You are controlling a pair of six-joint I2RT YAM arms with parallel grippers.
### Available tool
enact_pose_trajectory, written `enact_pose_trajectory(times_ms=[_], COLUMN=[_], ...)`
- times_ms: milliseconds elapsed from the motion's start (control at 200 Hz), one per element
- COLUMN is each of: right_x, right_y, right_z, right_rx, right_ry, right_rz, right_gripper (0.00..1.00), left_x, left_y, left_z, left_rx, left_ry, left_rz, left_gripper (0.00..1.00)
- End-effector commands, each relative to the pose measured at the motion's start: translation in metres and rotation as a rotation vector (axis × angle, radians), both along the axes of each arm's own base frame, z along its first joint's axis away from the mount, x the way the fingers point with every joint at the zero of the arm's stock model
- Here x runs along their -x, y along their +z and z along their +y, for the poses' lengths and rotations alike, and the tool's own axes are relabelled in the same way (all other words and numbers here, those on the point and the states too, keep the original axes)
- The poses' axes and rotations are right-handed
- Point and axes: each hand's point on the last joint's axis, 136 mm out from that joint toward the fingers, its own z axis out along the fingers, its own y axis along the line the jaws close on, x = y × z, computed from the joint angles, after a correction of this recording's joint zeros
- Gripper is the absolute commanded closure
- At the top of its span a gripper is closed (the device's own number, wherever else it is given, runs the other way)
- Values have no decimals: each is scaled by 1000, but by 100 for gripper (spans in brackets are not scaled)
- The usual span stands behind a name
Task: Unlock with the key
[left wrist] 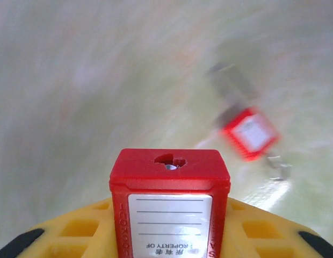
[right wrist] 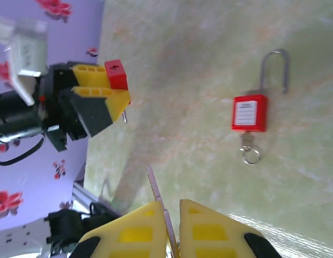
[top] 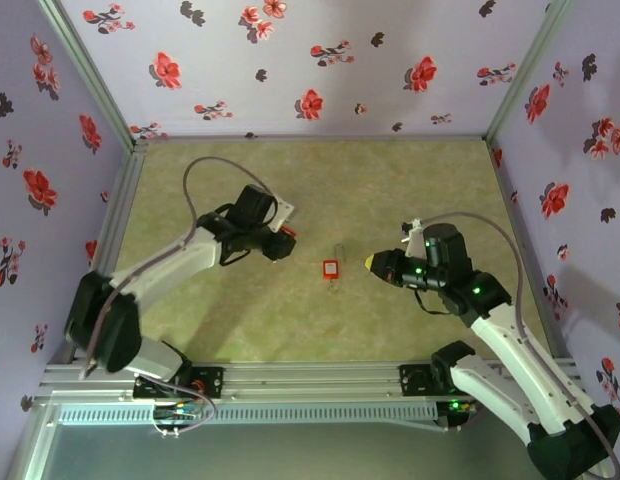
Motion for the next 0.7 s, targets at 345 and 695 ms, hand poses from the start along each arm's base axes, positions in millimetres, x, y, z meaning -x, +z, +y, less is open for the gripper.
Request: enact_pose_trajectory(times_ms=[345,695], right_x=[34,28], right_y=[28,13], right_z=[36,43], right_rx=[-119,-85], right_ry=[263,274], right_rz=[36,48], right_gripper=[100,100], left_x=[40,60], left_y=[48,50], left_z=[-44,-69], left_rx=[-241,-280], left_ry=[-787,-901], left_rz=[-567,-604], left_gripper=[100,100])
